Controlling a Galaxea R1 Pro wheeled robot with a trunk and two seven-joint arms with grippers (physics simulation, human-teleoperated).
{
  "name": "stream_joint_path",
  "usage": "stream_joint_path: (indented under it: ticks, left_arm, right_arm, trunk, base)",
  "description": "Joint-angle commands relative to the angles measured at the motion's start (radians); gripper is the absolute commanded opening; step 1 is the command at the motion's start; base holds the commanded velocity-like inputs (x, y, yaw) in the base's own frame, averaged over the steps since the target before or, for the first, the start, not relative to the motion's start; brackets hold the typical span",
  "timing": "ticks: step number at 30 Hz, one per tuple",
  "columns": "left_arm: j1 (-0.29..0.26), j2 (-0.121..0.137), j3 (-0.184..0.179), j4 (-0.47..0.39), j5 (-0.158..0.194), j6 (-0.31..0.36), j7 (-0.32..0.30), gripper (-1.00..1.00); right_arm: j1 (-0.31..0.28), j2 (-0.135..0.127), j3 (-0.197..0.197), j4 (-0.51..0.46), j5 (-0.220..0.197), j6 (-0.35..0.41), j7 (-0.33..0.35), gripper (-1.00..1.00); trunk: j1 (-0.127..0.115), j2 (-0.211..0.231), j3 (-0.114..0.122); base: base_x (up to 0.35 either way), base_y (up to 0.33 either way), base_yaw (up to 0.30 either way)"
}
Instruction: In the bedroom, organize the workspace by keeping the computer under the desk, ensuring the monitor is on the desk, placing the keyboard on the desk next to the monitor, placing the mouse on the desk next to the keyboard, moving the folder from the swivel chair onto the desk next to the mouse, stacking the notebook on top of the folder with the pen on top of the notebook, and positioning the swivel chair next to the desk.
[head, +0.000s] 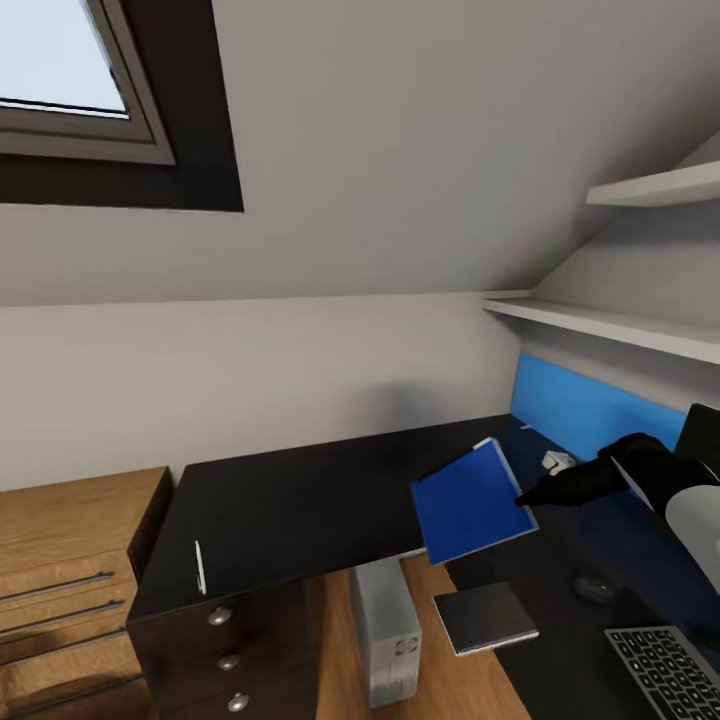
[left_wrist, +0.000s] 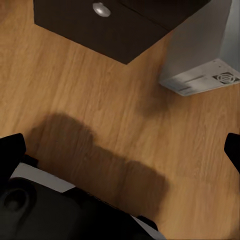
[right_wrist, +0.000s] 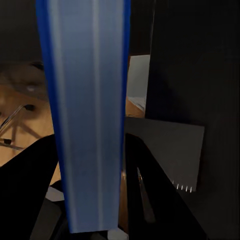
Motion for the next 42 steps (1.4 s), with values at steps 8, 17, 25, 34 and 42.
stream_joint_path:
  ticks: [8, 17, 25, 34, 42]
  left_arm:
    - [0.004, -0.004, -0.026, 0.025, 0.007, -0.049, 0.005, 1.00]
    - [0.002, -0.006, -0.048, 0.035, 0.014, -0.058, 0.004, 1.00]
    - [0.001, -0.012, -0.048, 0.064, 0.018, -0.060, -0.060, 1.00]
    - [0.000, -0.018, -0.047, 0.070, 0.015, -0.074, -0.079, 1.00]
    - [0.001, -0.019, -0.049, 0.071, 0.014, -0.117, -0.081, 1.00]
  right_arm:
    - [0.001, 0.001, -0.006, 0.028, 0.009, 0.024, -0.016, -1.00]
    - [0.033, 0.011, -0.112, 0.068, -0.124, 0.092, -0.086, -1.00]
    - [0.072, 0.051, -0.182, 0.070, -0.275, 0.091, -0.222, -1.00]
    - [0.132, 0.080, -0.198, 0.070, -0.509, 0.084, -0.400, -1.00]
    - [0.154, 0.103, -0.204, 0.070, -0.636, 0.024, -0.505, -1.00]
  trunk:
    - [0.001, -0.001, -0.002]
    - [0.001, -0.001, -0.002]
    - [0.001, -0.001, -0.002]
    - [0.001, -0.001, -0.002]
    - [0.001, -0.001, -0.002]
  base:
    - [0.168, -0.129, 0.000]
    - [0.020, -0.015, -0.007]
    - [0.002, -0.001, -0.207]
    - [0.000, 0.000, -0.289]
    - [0.000, 0.000, -0.207]
